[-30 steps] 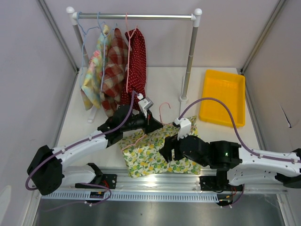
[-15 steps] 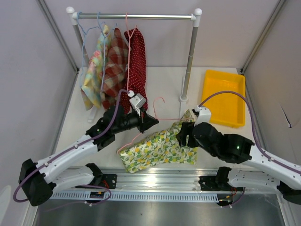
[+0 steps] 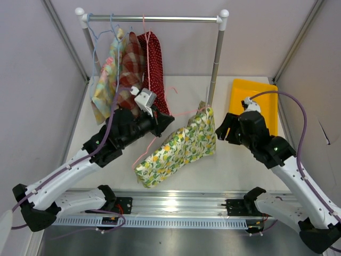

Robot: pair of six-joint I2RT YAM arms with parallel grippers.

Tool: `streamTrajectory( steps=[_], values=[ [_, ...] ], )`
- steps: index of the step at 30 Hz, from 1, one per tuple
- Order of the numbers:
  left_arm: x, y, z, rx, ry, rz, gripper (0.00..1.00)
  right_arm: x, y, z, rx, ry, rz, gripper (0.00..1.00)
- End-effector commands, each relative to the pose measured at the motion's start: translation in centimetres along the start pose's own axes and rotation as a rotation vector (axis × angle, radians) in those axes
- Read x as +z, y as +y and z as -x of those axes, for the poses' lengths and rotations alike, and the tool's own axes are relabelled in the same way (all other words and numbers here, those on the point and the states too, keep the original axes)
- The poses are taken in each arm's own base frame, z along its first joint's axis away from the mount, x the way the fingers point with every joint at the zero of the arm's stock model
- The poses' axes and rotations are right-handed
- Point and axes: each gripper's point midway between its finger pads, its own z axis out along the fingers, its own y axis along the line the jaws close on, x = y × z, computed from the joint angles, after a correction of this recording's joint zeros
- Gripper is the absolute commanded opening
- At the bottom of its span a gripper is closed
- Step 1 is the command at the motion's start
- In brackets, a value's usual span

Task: Place the skirt on the hanger

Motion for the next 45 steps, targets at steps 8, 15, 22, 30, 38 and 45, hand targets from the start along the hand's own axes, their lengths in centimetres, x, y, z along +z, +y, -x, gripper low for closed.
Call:
streamTrajectory(
  steps=[8, 15, 22, 30, 38, 45],
  values=[
    [0.2, 2.7, 8.6, 0.002, -0.175, 0.336, 0.00, -1.6, 3.7, 7.4, 0.006, -0.089, 0.158, 0.66],
    [2.6, 3.8, 13.8, 0.061, -0.206, 0.500, 0.00, -2.0, 4.9, 8.6, 0.012, -0.086, 0.199, 0.66],
    [6.2, 3.5, 17.7, 0.120, -0.231, 0.558, 0.00, -2.4, 5.7, 9.9, 0.011, -0.100, 0.221, 0.66],
    [9.2, 4.9, 20.2, 0.134, -0.281, 0.535, 0.00, -2.8, 5.7, 10.3, 0.003, -0.116, 0.226, 0.66],
    [8.5, 4.9, 23.0, 0.152, -0.424, 0.441, 0.00, -3.1, 5.1, 10.5, -0.004, -0.134, 0.215, 0.66],
    [8.1, 6.1, 24.5, 0.162, -0.449, 0.469, 0.00, -2.8, 5.2, 10.4, -0.006, -0.131, 0.235, 0.67]
  ],
)
